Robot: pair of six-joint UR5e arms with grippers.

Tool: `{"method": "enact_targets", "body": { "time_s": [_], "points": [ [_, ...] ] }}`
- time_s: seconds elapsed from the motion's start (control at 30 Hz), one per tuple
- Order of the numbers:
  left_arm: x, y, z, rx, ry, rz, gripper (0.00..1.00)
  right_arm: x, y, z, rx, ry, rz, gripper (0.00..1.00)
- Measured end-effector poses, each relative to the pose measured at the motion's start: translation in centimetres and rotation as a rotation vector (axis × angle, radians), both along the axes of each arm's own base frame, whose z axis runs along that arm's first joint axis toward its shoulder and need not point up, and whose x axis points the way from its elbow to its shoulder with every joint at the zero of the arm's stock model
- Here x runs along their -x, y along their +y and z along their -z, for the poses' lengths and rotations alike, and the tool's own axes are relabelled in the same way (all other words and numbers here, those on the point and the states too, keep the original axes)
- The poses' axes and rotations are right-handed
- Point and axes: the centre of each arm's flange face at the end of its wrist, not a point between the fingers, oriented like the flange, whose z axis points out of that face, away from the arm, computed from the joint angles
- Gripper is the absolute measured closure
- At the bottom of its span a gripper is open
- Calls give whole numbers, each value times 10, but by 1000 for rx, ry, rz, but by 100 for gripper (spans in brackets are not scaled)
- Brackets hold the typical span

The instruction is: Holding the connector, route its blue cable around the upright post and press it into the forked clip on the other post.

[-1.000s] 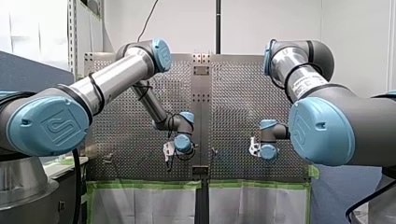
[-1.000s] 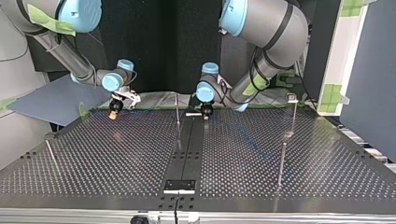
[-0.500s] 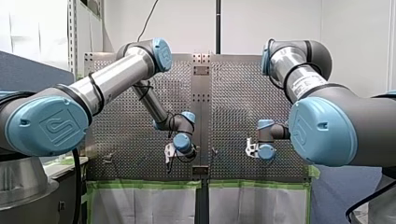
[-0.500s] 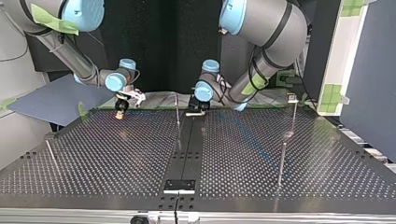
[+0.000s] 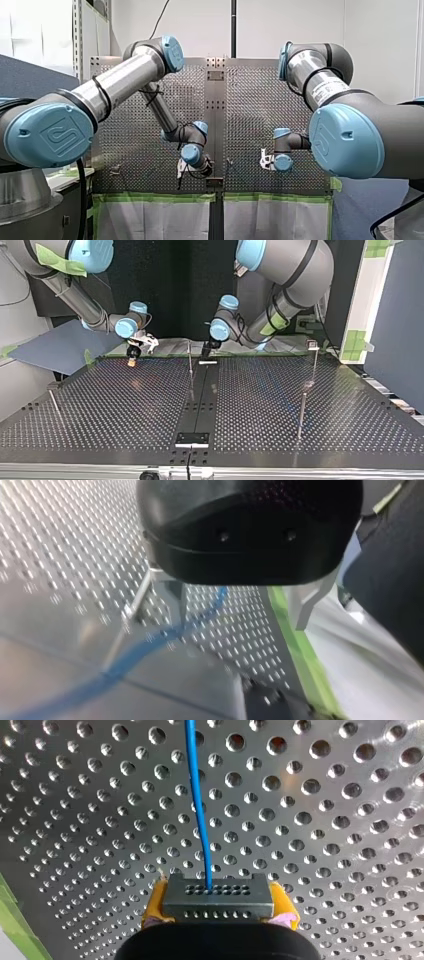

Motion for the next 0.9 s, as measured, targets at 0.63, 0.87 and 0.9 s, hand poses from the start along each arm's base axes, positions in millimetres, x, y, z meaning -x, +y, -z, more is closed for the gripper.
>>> {"method": "enact_targets", "body": {
  "time_s": [0.63, 0.87, 0.9],
  "points": [
    [76, -41, -34, 25, 0, 142, 0, -5, 4, 2, -12, -9, -16, 100],
    [87, -52, -35, 26, -1, 164, 0, -6, 5, 3, -13, -9, -19, 100],
    [87, -52, -35, 27, -2, 164, 0, -6, 5, 3, -13, -10, -19, 100]
  ]
}}
